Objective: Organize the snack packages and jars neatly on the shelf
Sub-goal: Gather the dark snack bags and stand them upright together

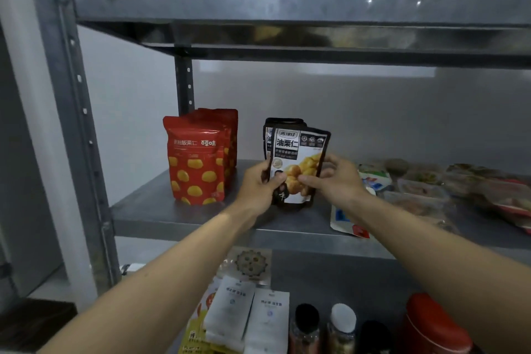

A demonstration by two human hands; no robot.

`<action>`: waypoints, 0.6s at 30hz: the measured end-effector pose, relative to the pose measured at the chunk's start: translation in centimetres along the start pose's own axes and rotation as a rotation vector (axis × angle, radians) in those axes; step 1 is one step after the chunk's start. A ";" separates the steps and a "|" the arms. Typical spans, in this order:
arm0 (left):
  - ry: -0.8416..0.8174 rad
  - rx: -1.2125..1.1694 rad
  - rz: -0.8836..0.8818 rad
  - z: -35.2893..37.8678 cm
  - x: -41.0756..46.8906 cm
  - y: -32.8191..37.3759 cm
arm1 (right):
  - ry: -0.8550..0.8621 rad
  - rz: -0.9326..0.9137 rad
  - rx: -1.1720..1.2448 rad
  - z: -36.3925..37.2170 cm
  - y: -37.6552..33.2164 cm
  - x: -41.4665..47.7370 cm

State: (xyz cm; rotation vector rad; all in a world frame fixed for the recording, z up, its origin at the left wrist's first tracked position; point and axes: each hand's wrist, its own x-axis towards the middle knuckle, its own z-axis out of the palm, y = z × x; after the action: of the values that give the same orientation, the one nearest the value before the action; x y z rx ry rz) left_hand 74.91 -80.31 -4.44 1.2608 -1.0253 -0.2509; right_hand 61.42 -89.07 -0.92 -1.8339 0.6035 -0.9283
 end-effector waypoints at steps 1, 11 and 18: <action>0.008 0.007 -0.004 -0.3 0.0 -0.5 | -0.004 -0.003 -0.015 0.5 0.2 0.1; -0.031 0.071 -0.043 -1.4 1.3 -1.8 | 0.018 -0.023 -0.118 1.7 1.9 2.0; -0.060 0.082 -0.033 -2.0 1.6 -2.1 | 0.014 -0.033 -0.144 2.0 2.2 2.3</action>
State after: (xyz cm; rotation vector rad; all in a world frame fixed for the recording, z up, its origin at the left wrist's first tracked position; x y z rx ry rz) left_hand 78.01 -80.77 -5.40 1.3520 -1.0758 -0.2763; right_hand 64.37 -90.67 -2.62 -1.9713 0.6658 -0.9412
